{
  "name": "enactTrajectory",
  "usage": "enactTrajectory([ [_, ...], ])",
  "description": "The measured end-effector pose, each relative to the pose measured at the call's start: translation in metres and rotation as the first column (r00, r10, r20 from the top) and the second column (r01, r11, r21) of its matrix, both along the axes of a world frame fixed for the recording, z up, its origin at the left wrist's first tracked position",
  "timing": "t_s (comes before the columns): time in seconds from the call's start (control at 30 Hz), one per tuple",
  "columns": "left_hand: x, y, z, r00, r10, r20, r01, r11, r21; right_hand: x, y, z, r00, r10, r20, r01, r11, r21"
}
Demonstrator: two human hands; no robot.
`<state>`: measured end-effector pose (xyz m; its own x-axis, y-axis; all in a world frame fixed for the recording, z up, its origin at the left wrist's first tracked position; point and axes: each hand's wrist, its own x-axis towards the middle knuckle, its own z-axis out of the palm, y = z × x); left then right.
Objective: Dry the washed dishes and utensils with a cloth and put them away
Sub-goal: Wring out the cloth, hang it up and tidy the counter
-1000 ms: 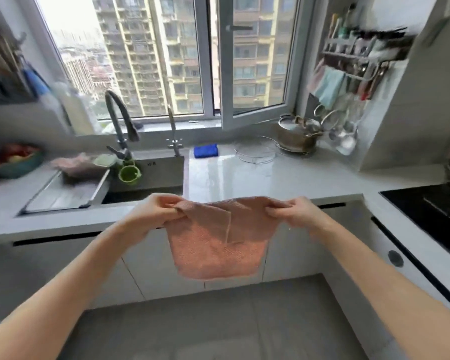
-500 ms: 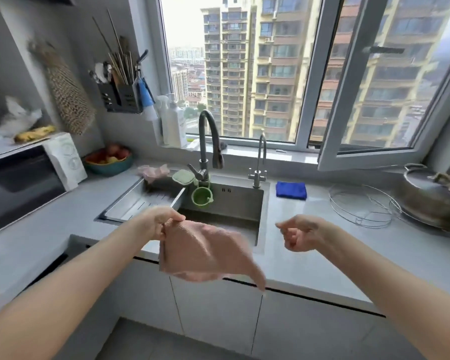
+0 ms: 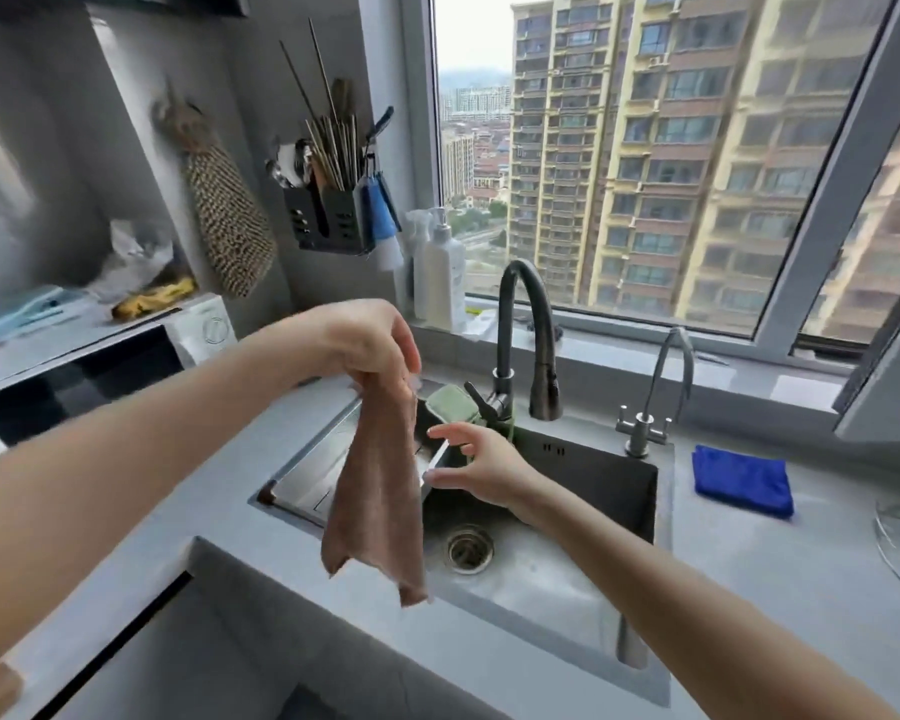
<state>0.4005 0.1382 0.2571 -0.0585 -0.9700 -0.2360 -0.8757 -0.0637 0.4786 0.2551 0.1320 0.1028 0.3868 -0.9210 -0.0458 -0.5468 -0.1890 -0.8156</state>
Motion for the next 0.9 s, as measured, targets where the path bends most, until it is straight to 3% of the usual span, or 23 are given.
enactTrajectory([
  [0.17, 0.023, -0.065, 0.025, 0.992, -0.124, -0.019, 0.123, 0.992, -0.042, 0.012, -0.043, -0.002, 0.994, -0.074, 0.077, 0.081, 0.992, -0.092],
  [0.33, 0.04, -0.121, 0.029, 0.97, -0.241, 0.015, 0.238, 0.942, -0.238, -0.011, -0.075, 0.015, 0.96, -0.267, -0.091, 0.242, 0.946, -0.215],
  [0.4, 0.041, -0.138, 0.029, 0.949, -0.309, 0.068, 0.314, 0.894, -0.319, -0.023, -0.078, 0.026, 0.906, -0.41, -0.106, 0.366, 0.884, -0.292],
  [0.5, 0.039, -0.161, 0.034, 0.933, -0.359, 0.018, 0.341, 0.868, -0.361, -0.048, -0.078, 0.047, 0.783, -0.621, -0.035, 0.531, 0.696, -0.483],
  [0.57, 0.039, -0.176, 0.039, 0.934, -0.356, -0.007, 0.327, 0.865, -0.381, -0.07, -0.082, 0.064, 0.756, -0.652, 0.059, 0.572, 0.615, -0.543],
  [0.7, 0.036, -0.208, 0.032, 0.911, -0.327, -0.253, 0.232, 0.911, -0.339, -0.106, -0.097, 0.095, 0.853, -0.515, 0.086, 0.493, 0.741, -0.456],
  [0.8, 0.023, -0.221, 0.015, 0.735, -0.328, -0.594, 0.231, 0.944, -0.236, -0.125, -0.111, 0.112, 0.875, -0.459, 0.151, 0.483, 0.824, -0.296],
  [0.9, 0.018, -0.241, 0.004, 0.634, -0.275, -0.723, 0.172, 0.961, -0.215, -0.145, -0.132, 0.145, 0.882, -0.412, 0.229, 0.452, 0.877, -0.165],
])
